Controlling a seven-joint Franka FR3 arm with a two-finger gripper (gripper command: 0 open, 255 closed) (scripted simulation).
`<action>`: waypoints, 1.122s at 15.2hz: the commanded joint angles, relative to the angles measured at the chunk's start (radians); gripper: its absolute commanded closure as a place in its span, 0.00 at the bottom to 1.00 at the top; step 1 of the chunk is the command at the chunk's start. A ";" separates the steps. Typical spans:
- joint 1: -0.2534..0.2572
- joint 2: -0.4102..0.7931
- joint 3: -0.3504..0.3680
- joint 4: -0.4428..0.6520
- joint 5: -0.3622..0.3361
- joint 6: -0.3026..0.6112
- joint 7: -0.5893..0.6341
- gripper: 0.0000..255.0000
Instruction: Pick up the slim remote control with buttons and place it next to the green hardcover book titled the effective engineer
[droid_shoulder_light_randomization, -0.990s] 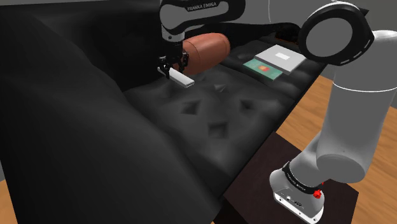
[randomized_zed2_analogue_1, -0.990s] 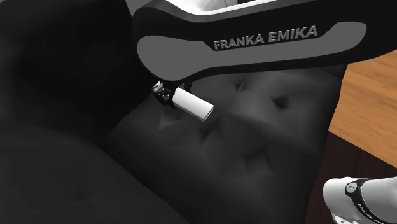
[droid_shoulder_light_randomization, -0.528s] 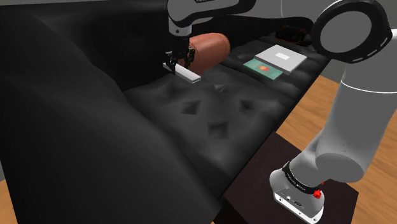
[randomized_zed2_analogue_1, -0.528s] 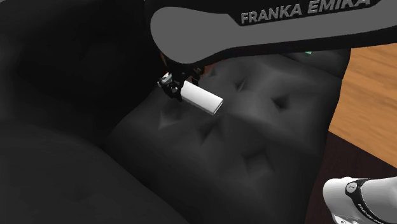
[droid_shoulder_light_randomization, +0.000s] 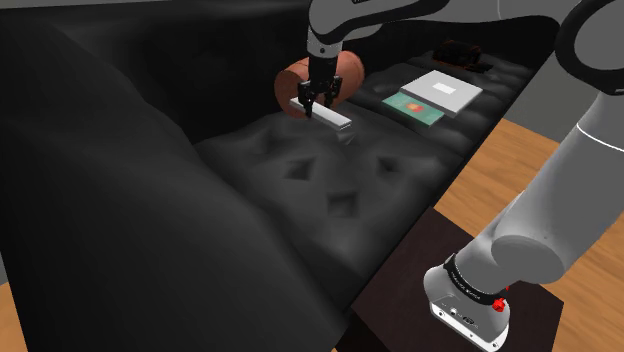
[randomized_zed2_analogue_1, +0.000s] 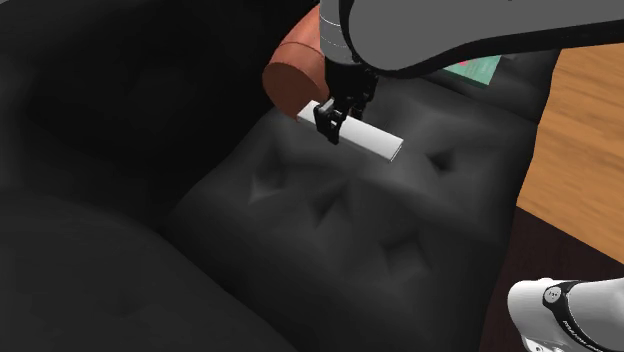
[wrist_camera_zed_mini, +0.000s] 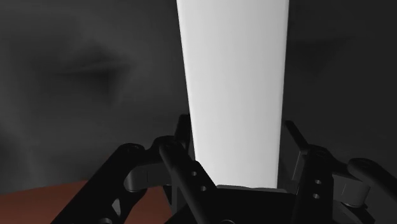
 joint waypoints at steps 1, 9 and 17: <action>-0.024 -0.038 -0.019 -0.048 0.001 0.009 -0.043 1.00; -0.110 -0.196 -0.100 -0.231 -0.010 0.032 -0.205 1.00; -0.199 -0.304 -0.200 -0.339 -0.049 0.035 -0.377 1.00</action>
